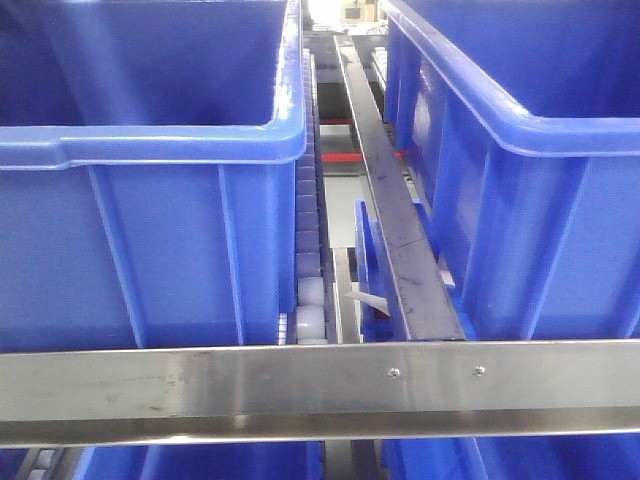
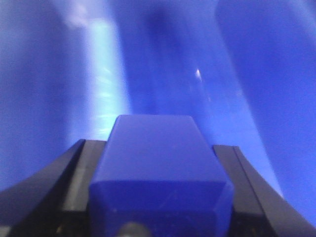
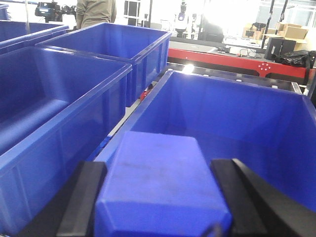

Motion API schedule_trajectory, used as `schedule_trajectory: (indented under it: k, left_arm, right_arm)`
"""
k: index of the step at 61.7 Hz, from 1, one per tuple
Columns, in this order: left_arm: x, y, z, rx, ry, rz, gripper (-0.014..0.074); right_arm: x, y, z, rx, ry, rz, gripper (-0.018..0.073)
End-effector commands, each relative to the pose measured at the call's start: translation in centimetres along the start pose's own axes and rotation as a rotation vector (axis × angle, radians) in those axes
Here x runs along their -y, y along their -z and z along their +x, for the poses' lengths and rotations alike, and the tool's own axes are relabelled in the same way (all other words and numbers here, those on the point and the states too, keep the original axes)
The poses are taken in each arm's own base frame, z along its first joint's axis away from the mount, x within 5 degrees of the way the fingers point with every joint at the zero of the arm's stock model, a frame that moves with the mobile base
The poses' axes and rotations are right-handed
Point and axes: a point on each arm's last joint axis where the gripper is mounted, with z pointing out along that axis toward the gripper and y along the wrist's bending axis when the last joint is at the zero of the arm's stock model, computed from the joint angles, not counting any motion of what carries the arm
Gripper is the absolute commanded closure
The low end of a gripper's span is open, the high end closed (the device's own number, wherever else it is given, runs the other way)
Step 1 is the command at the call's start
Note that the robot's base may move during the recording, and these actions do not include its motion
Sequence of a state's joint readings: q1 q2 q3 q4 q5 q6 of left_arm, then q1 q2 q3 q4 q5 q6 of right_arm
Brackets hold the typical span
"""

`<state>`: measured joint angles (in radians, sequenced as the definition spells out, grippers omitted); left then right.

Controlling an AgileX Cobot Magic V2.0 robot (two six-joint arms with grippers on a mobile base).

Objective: Pick and sort blue part to right shelf
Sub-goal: 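Move the left gripper with its block over a blue bin, then lower the left gripper into the bin and open it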

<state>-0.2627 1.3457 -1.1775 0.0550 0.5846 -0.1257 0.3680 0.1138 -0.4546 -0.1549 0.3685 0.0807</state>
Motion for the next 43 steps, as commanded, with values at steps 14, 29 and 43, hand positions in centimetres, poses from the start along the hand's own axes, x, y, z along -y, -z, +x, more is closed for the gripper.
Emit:
schedule_trajectory:
  k: [14, 29, 43]
  left_arm:
    - [0.8, -8.0, -2.0, -0.034, -0.018, 0.005, 0.0263]
    - [0.7, -13.7, 0.5, -0.164, -0.044, -0.015, 0.0263]
    - [0.6, -15.4, 1.7, -0.217, -0.058, -0.024, 0.0242]
  right_arm:
    - [0.0, 0.1, -1.6, 0.103, 0.018, -0.001, 0.0370]
    - [0.0, 0.1, -1.5, 0.088, 0.018, 0.000, 0.0370]
    - [0.0, 0.1, -1.4, 0.087, 0.018, 0.000, 0.0370]
